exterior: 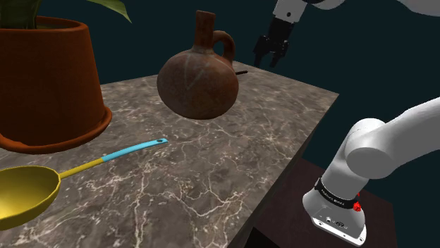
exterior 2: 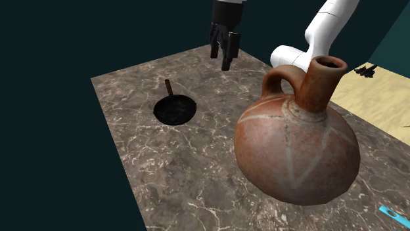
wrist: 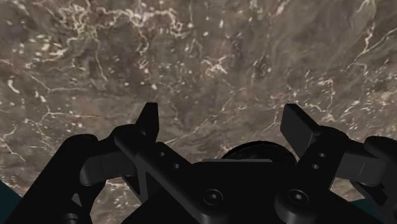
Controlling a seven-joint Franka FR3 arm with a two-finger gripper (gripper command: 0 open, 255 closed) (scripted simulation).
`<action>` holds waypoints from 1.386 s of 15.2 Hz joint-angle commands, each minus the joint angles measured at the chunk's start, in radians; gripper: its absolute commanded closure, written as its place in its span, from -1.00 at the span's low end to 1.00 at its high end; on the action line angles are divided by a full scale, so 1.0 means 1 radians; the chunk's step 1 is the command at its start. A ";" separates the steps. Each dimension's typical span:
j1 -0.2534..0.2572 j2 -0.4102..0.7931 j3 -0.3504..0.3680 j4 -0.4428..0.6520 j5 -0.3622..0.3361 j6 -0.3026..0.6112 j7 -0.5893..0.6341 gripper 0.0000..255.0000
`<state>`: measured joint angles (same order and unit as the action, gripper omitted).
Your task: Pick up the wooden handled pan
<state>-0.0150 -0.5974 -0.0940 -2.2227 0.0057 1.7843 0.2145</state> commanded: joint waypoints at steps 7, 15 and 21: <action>0.000 0.276 -0.083 0.152 0.188 0.170 0.071 -1.00; 0.000 0.368 -0.112 0.150 0.272 0.271 0.059 -1.00; 0.001 0.371 -0.113 0.118 0.277 0.304 0.048 1.00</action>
<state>-0.0138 -0.2268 -0.2069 -2.1035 0.2830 2.0872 0.2633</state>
